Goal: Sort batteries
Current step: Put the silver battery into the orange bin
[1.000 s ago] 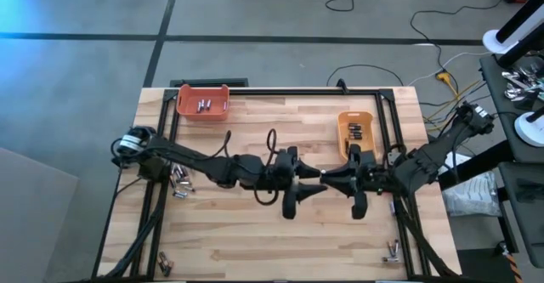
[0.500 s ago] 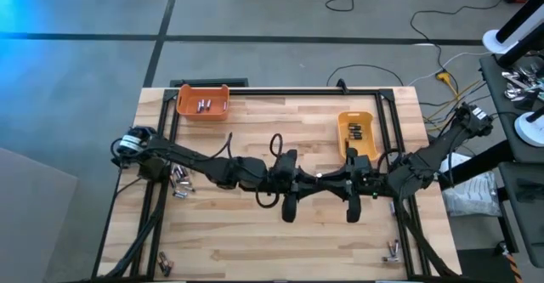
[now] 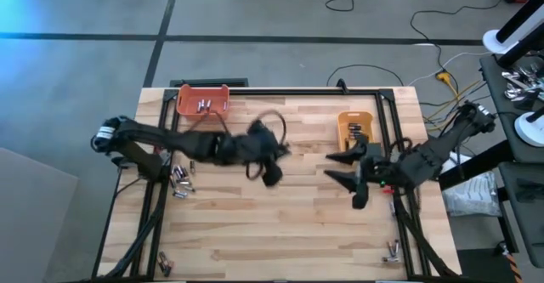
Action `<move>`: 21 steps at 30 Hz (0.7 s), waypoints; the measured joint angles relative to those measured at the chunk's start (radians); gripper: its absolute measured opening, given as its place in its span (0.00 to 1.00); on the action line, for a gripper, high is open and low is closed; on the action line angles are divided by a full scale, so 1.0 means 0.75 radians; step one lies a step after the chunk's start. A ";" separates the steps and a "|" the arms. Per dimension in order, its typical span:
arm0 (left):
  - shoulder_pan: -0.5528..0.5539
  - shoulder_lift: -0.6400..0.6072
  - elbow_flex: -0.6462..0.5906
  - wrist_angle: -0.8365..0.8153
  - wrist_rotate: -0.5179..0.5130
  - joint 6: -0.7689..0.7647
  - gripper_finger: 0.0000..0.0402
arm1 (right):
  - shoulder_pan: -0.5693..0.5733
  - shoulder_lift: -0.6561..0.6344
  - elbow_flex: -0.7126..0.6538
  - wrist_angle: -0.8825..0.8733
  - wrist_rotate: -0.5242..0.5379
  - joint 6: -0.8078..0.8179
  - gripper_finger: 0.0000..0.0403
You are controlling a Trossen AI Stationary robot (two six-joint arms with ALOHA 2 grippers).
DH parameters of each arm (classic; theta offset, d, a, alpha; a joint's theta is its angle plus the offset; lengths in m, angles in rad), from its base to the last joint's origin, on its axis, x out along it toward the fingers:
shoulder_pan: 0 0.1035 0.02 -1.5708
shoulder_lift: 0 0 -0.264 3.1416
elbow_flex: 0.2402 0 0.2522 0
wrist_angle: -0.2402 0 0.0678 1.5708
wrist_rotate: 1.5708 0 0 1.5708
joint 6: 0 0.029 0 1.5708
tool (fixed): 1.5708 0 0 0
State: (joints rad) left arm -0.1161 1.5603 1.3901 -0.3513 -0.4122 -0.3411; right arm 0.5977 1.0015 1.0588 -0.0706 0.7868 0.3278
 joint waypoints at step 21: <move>1.249 -0.304 -0.619 -0.431 0.221 -0.503 0.09 | -0.783 -0.132 0.001 -0.053 -0.534 -0.430 0.52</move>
State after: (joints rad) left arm 0.8205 1.3326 0.9260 -0.6743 -0.2464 -0.7183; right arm 0.0104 0.9028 1.0592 -0.1104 0.3862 0.0050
